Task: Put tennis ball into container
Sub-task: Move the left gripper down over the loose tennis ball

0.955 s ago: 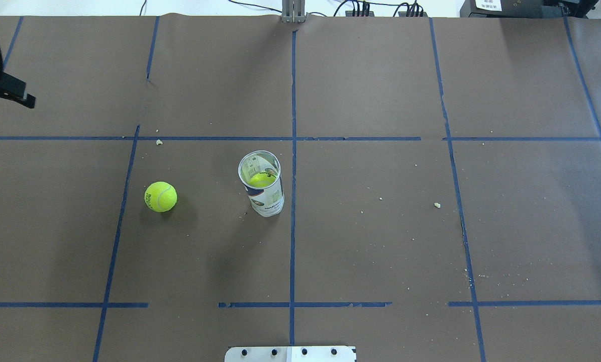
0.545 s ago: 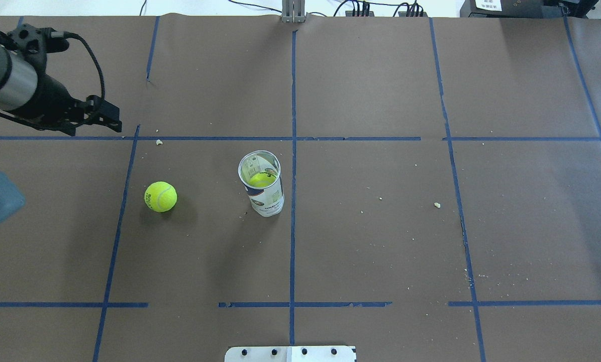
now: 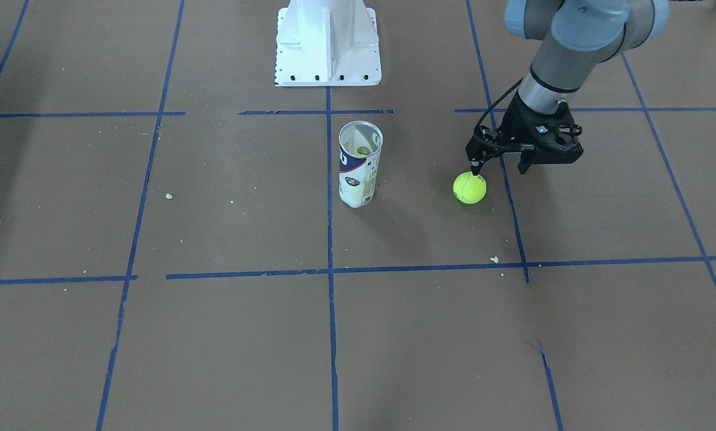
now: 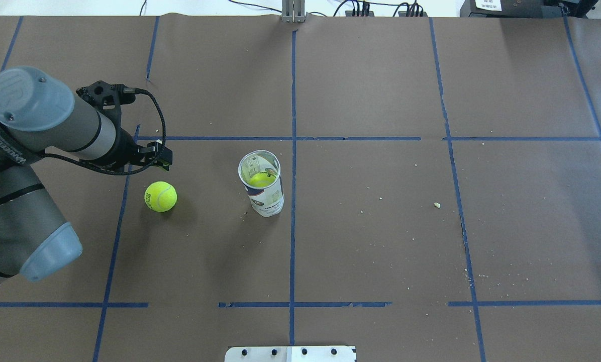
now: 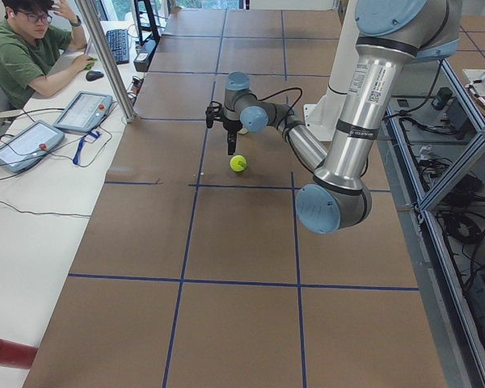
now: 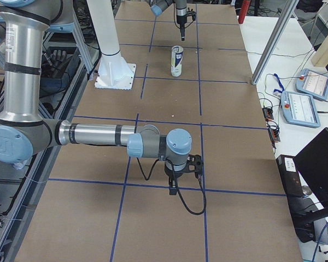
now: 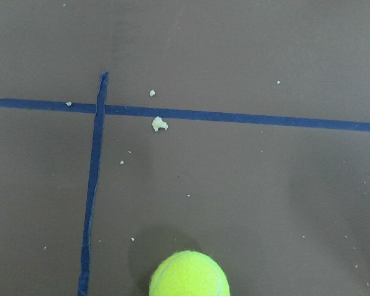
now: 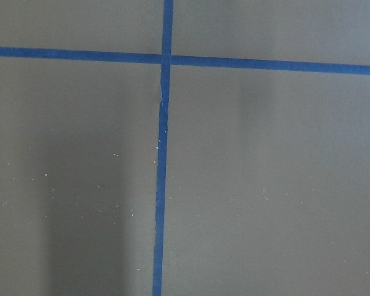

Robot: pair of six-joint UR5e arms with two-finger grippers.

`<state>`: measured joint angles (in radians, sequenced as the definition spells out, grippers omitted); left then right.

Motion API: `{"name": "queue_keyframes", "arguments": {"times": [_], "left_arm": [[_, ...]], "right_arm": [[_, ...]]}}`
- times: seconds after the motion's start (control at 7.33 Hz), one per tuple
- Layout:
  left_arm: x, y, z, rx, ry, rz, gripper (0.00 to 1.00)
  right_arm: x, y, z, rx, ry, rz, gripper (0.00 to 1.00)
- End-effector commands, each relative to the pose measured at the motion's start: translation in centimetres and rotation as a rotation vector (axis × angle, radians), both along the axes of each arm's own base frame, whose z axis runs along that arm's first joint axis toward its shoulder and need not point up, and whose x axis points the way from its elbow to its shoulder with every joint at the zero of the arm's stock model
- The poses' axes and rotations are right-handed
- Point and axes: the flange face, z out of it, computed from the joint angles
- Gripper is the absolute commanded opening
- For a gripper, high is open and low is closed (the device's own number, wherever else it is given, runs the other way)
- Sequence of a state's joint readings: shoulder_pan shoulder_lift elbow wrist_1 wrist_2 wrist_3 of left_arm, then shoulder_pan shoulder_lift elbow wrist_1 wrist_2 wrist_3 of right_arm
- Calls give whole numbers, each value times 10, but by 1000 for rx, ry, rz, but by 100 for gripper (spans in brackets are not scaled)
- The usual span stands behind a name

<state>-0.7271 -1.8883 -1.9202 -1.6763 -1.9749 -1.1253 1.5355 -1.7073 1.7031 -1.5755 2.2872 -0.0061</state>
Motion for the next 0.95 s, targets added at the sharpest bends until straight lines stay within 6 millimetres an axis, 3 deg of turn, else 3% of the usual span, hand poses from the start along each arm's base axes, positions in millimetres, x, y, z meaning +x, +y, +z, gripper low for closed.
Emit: {"name": "queue_keyframes", "arguments": {"times": [0.0,0.14,0.82], "left_arm": [[18,-1,13,1,-16,-9,100],[41,5,27,2,-40,-18,100],[72,5,67,12,-45,8,100]], "right_arm": [[0,0,0,0,0,0,100],[0,0,0,0,0,0,100],[0,0,0,0,0,0,100]]}}
